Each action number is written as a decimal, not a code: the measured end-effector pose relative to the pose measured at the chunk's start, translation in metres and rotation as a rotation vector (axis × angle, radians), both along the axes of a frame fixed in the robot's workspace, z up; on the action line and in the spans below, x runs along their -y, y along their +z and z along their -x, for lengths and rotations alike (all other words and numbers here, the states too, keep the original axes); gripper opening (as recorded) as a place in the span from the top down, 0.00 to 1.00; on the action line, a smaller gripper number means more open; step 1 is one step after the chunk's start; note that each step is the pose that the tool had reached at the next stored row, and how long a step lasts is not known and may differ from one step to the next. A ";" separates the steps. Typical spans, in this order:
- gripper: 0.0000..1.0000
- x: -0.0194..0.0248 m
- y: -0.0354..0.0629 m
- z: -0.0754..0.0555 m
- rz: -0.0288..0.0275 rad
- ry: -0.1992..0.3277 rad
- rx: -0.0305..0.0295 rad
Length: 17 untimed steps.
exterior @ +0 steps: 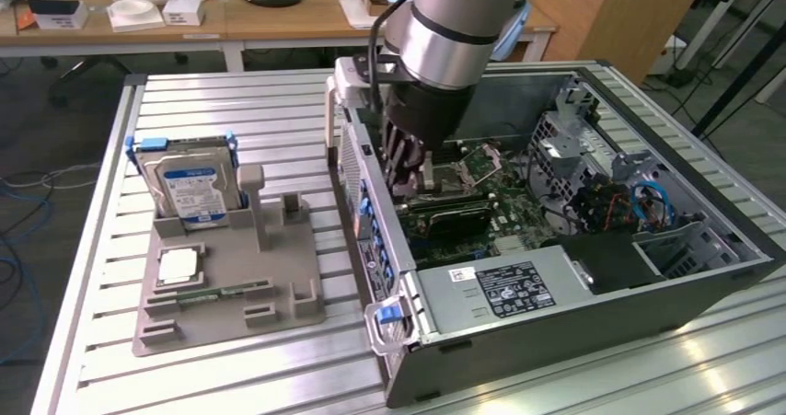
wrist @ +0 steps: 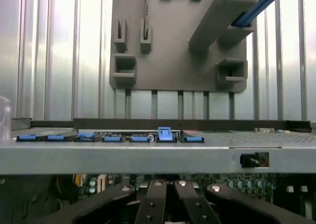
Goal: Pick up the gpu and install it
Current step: 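Press down on the gpu until it lock into place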
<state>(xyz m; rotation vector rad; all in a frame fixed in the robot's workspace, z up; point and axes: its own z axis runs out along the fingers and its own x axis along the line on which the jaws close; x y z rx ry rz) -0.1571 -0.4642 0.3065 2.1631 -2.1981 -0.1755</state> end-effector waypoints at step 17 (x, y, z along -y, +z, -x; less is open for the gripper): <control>0.89 0.0000 0.0015 -0.022 -0.0471 0.008 0.0246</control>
